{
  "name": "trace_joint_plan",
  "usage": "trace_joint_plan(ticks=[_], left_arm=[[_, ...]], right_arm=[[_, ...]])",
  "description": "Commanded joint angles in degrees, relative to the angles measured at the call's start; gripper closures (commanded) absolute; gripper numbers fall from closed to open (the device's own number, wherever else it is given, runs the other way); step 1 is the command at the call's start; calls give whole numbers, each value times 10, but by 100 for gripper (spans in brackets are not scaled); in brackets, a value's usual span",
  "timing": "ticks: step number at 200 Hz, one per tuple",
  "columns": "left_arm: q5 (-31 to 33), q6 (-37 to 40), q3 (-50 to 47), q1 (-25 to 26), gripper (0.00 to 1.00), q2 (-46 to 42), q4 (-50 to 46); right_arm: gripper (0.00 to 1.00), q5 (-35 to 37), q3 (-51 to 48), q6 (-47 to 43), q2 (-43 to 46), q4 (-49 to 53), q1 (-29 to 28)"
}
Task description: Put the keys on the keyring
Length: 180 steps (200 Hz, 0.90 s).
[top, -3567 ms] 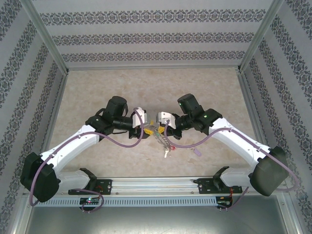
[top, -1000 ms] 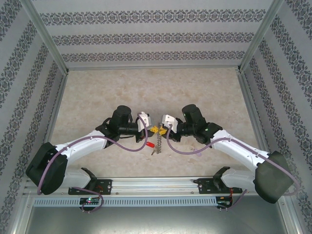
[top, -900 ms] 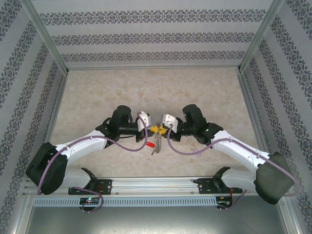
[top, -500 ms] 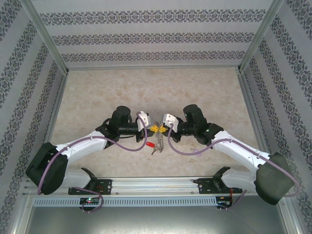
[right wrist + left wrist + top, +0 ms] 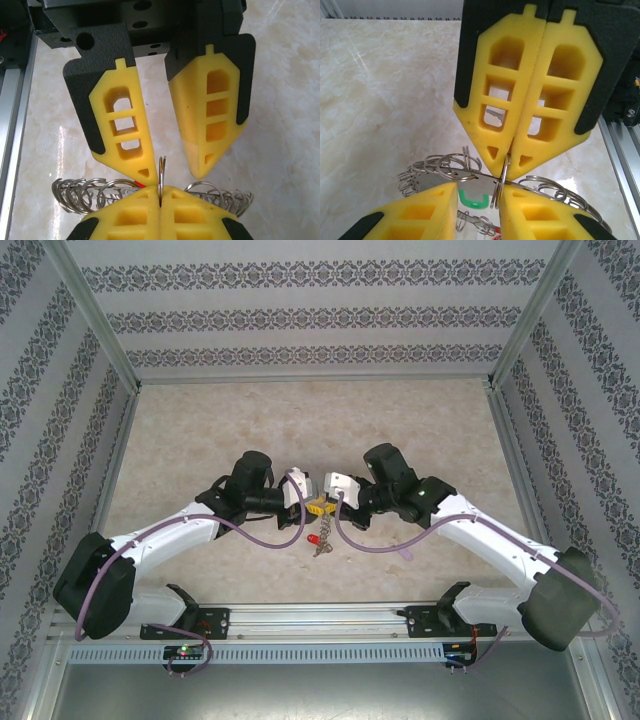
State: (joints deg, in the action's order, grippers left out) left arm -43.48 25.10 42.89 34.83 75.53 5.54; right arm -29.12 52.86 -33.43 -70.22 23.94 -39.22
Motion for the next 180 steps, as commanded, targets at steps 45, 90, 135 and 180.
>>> trace_joint_plan(ticks=[45,90,135,180], left_arm=[[-12,5,5,2,74,0,9],[-18,-4,1,3,77,-9,25],[-18,-16,-9,2,78,-20,48],[-15,-13,-10,2,75,-23,48]], right_arm=[[100,-4,48,-10,-7,49,-15],[100,1,54,-8,-15,55,-17],[100,-1,54,-6,-20,49,-17],[100,-2,53,-3,-26,50,-16]])
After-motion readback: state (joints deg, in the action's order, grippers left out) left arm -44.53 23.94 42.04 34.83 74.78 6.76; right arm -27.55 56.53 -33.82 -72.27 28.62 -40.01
